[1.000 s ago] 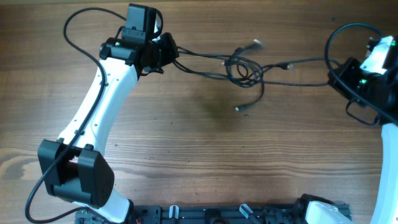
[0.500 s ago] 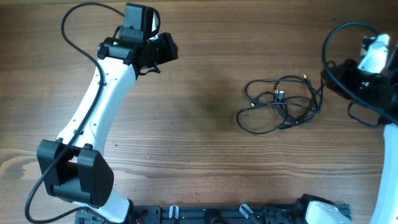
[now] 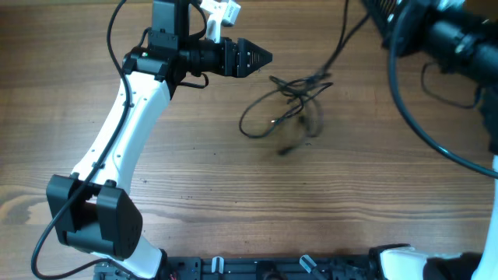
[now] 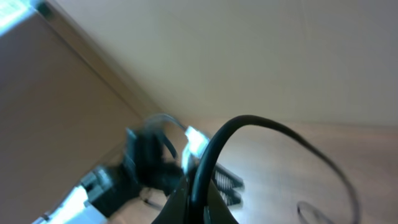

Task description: Untangle cables

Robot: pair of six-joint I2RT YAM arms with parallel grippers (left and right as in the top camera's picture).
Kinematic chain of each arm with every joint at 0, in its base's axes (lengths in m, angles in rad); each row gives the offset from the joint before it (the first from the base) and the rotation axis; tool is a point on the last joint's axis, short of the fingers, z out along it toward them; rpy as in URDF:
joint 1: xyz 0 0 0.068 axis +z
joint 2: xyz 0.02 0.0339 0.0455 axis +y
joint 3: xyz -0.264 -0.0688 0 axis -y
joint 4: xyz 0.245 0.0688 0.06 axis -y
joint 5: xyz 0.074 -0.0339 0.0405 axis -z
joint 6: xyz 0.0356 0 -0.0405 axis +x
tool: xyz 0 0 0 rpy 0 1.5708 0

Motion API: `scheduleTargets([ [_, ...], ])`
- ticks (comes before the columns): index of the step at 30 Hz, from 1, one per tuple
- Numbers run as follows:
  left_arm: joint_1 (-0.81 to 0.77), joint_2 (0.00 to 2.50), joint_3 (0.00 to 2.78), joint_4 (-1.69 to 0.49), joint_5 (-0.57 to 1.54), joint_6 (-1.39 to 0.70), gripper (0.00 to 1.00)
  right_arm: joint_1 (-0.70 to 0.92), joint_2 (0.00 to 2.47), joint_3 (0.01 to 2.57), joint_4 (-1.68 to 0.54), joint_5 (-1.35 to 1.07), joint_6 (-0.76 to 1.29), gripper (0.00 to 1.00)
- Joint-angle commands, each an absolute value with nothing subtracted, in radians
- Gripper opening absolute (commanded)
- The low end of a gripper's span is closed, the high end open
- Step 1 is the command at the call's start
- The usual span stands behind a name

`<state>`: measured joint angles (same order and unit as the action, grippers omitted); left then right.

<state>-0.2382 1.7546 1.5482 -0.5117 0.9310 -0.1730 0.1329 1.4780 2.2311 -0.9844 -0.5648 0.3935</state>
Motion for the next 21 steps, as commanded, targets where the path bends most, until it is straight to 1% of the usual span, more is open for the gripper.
scheduleTargets([
  [1,-0.234,1.754,1.552,-0.509,0.920,-0.134,0.81,0.136,1.500,2.421,-0.903,-0.592,0.449,0.05],
  [3,-0.234,1.754,1.552,-0.516,0.852,-0.134,0.82,0.136,1.499,2.501,-0.830,-0.529,0.496,0.04],
  [7,-0.234,1.754,1.552,-0.546,0.737,-0.134,0.83,0.136,1.499,2.585,-0.770,-0.205,0.493,0.04],
  [9,-0.234,1.754,1.552,-0.564,0.678,-0.134,0.84,0.136,1.499,2.595,-0.771,-0.089,0.453,0.04],
  [11,-0.234,1.754,1.552,-0.590,0.592,-0.134,0.84,0.136,1.494,2.595,-0.778,0.137,0.391,0.04],
  [14,-0.234,1.755,1.552,-0.624,0.522,-0.134,0.84,0.130,1.500,2.595,-0.794,0.373,0.311,0.04],
  [17,-0.234,1.755,1.552,-0.648,0.459,-0.134,0.85,0.089,1.503,2.595,-0.780,0.500,0.222,0.04],
  [21,-0.234,1.755,1.552,-0.653,0.454,-0.134,0.86,0.039,1.502,2.595,-0.664,0.533,0.076,0.04],
])
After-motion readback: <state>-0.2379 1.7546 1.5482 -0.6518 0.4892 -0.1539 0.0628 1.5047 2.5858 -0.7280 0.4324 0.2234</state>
